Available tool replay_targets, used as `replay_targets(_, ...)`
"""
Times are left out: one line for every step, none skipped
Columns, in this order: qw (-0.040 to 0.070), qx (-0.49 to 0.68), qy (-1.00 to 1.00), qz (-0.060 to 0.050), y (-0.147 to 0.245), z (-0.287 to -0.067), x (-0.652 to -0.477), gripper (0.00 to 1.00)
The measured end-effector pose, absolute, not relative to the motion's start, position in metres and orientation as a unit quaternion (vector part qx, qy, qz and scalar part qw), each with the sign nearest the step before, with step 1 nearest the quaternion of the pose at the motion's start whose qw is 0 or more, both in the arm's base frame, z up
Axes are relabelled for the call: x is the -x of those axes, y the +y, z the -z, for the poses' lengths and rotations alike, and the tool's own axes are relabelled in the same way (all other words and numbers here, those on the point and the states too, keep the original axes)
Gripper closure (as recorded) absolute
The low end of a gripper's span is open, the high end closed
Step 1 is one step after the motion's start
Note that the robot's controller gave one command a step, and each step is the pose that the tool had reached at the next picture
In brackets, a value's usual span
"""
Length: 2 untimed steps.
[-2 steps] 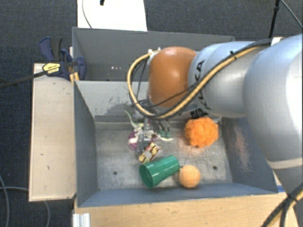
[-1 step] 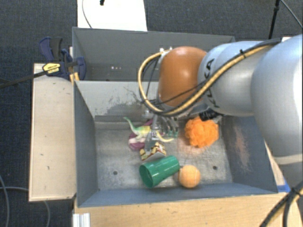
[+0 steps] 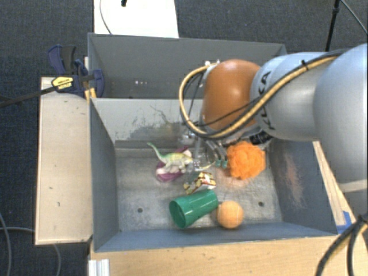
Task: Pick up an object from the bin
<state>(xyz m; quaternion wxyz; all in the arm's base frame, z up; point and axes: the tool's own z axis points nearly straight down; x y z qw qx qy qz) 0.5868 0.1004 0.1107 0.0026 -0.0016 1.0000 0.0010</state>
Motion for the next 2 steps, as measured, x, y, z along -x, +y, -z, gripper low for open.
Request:
replay_targets(0.006,-0.082,0.997,-0.002,0.111,-0.072,-0.574,0.00)
replay_targets(0.002,-0.037,0.999,-0.001,0.111,-0.075,-0.589,1.00)
